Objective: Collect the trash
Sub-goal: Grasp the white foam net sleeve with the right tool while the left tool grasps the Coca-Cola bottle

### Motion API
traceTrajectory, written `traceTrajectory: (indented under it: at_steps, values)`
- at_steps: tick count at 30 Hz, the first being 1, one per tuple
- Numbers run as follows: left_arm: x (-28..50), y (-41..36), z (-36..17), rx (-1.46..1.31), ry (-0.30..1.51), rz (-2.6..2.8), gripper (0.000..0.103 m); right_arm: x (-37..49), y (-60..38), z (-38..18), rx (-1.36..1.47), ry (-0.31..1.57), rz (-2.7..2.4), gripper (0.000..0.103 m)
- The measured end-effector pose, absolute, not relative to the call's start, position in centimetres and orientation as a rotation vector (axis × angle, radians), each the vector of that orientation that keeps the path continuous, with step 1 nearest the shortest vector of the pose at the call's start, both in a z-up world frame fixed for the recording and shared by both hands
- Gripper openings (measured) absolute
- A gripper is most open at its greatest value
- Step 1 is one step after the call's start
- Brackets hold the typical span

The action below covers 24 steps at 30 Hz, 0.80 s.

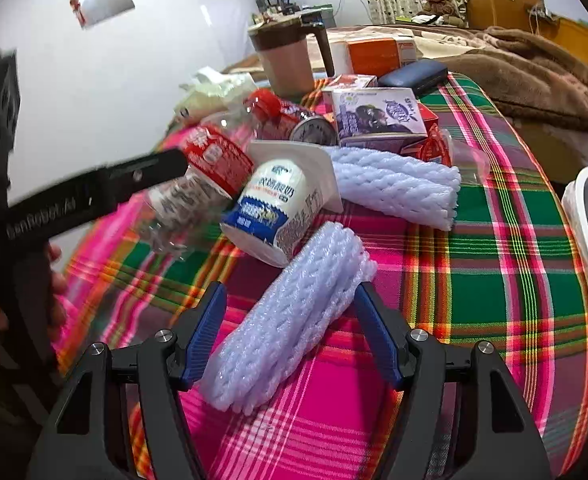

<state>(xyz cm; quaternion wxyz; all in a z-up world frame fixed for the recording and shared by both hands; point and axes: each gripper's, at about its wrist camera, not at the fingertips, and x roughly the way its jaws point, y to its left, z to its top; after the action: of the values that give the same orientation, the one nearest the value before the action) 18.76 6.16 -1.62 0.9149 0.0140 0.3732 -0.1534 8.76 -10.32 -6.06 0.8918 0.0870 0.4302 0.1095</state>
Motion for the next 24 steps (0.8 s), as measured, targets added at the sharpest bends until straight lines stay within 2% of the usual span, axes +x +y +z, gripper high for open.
traceTrajectory:
  at_steps: [7, 16, 19, 20, 21, 24]
  values:
    - [20.2, 5.5, -2.7, 0.056, 0.806, -0.307, 0.079, 8.3, -10.2, -6.2, 0.030, 0.896, 0.140, 0.068]
    - [21.2, 4.2, -4.0, 0.091, 0.843, -0.295, 0.079, 7.8, -11.9, -5.9, 0.014, 0.888, 0.113, 0.068]
    - [21.3, 3.7, -4.2, 0.092, 0.853, -0.291, 0.073, 7.6, -12.7, -5.9, 0.028, 0.885, 0.106, 0.067]
    - [21.3, 3.6, -4.2, 0.090, 0.854, -0.293, 0.068, 7.6, -12.8, -5.9, 0.033, 0.883, 0.104, 0.061]
    - [21.3, 3.4, -4.1, 0.088, 0.856, -0.296, 0.068, 7.6, -12.8, -5.9, 0.038, 0.881, 0.104, 0.058]
    - [21.1, 3.3, -4.2, 0.076, 0.856, -0.292, 0.067, 7.4, -13.3, -6.0, 0.050, 0.871, 0.106, 0.054]
